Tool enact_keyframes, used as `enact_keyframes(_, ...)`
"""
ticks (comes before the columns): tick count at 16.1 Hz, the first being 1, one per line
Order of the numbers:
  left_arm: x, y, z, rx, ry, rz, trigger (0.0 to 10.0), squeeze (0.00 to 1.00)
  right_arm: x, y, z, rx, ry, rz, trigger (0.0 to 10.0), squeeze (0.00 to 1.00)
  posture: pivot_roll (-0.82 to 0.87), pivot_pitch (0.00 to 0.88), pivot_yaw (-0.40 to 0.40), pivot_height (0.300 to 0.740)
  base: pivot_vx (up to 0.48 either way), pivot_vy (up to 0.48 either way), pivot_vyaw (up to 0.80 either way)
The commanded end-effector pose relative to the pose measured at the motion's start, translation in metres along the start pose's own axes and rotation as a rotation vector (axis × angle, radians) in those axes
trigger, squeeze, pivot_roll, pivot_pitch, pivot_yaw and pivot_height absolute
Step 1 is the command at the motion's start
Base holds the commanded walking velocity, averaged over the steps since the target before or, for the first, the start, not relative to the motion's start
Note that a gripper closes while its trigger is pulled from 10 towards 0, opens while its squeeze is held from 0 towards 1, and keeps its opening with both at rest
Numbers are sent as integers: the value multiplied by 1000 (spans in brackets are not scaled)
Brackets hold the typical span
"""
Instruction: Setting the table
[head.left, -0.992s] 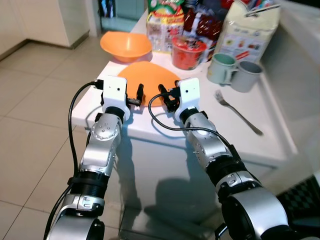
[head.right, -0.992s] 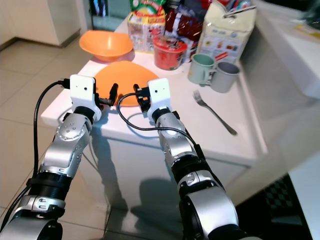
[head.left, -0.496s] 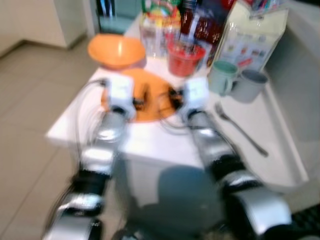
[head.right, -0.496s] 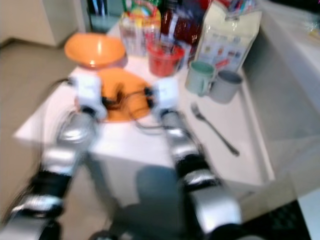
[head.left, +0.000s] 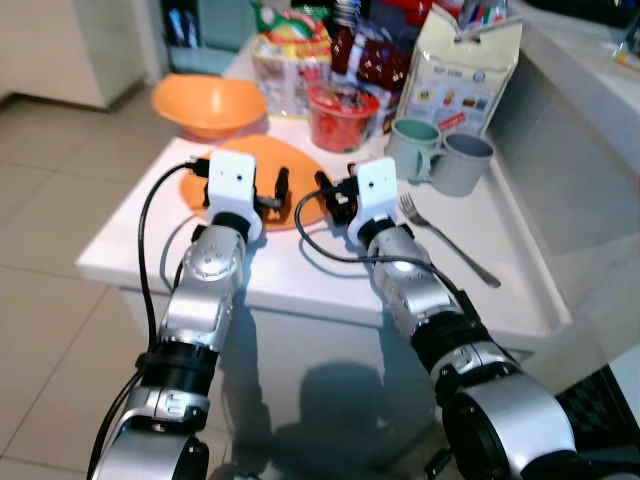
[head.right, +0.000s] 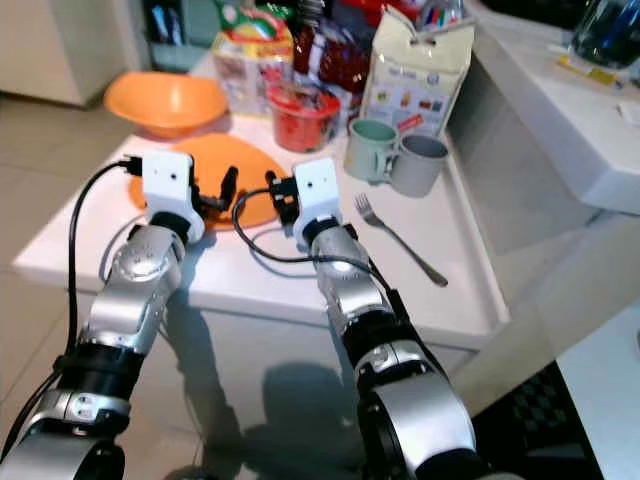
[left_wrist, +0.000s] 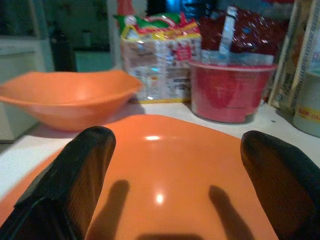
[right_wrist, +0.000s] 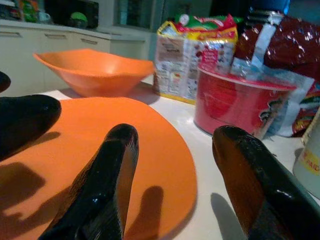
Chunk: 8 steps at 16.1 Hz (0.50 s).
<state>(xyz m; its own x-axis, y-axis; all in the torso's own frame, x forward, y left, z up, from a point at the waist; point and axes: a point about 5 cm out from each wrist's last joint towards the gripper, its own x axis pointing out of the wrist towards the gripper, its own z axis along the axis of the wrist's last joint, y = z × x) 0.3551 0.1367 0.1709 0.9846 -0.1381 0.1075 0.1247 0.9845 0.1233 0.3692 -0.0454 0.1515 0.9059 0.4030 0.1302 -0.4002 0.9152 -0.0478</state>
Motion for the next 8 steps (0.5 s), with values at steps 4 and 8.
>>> enact_keyframes(4, 1, -4, 1, 7, 0, -11, 10000, 0, 0, -5, 1, -3, -4, -13, 10000, 0, 201, 0, -104, 740, 0, 0, 0)
enact_keyframes(8, 1, -3, 2, 8, -3, -10, 10000, 0, 0, -5, 1, 0, -6, -18, 10000, 0, 200, 0, -103, 740, 0, 0, 0)
